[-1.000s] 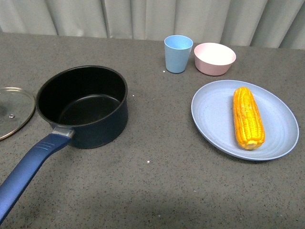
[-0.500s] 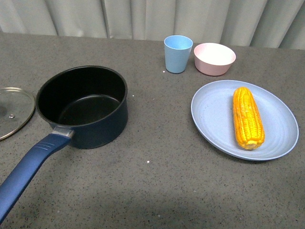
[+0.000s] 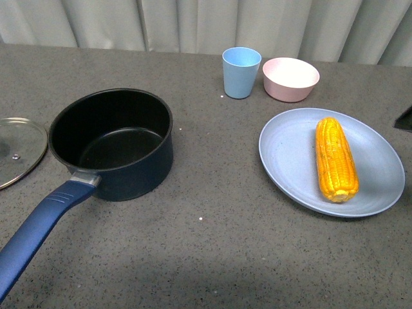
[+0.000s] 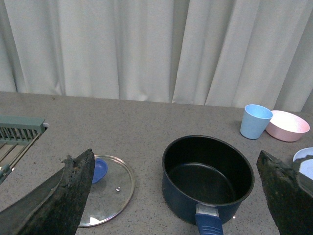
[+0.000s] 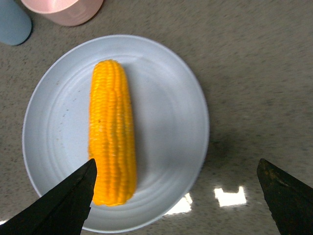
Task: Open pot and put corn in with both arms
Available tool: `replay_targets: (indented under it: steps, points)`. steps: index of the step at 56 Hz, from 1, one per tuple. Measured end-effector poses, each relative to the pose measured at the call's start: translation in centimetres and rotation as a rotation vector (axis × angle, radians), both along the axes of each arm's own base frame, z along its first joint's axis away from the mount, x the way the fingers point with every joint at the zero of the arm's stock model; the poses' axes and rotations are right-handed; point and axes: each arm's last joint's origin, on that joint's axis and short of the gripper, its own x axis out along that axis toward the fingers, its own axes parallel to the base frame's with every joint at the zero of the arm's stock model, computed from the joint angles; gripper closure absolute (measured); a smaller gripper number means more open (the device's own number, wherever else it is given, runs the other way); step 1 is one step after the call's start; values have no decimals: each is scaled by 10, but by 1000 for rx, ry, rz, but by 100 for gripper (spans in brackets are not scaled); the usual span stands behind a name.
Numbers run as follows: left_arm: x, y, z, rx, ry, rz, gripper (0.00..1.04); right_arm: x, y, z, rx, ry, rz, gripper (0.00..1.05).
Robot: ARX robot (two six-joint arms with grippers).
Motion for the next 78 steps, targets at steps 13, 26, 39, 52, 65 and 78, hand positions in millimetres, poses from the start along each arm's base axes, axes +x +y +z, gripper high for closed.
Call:
replay_targets:
  steps: [13, 26, 39, 52, 65, 78]
  points:
    - [0, 0, 0, 0, 0, 0, 6, 47, 25, -20, 95, 132, 43, 9]
    - [0, 0, 0, 0, 0, 0, 6, 66, 38, -34, 66, 226, 76, 9]
    - [0, 0, 0, 0, 0, 0, 6, 73, 41, -49, 16, 298, 91, 9]
    - [0, 0, 0, 0, 0, 0, 6, 77, 42, -53, 7, 313, 91, 9]
    - [0, 0, 0, 0, 0, 0, 6, 77, 42, -55, -3, 315, 91, 44]
    - [0, 0, 0, 0, 0, 0, 6, 78, 42, -56, -9, 314, 94, 74]
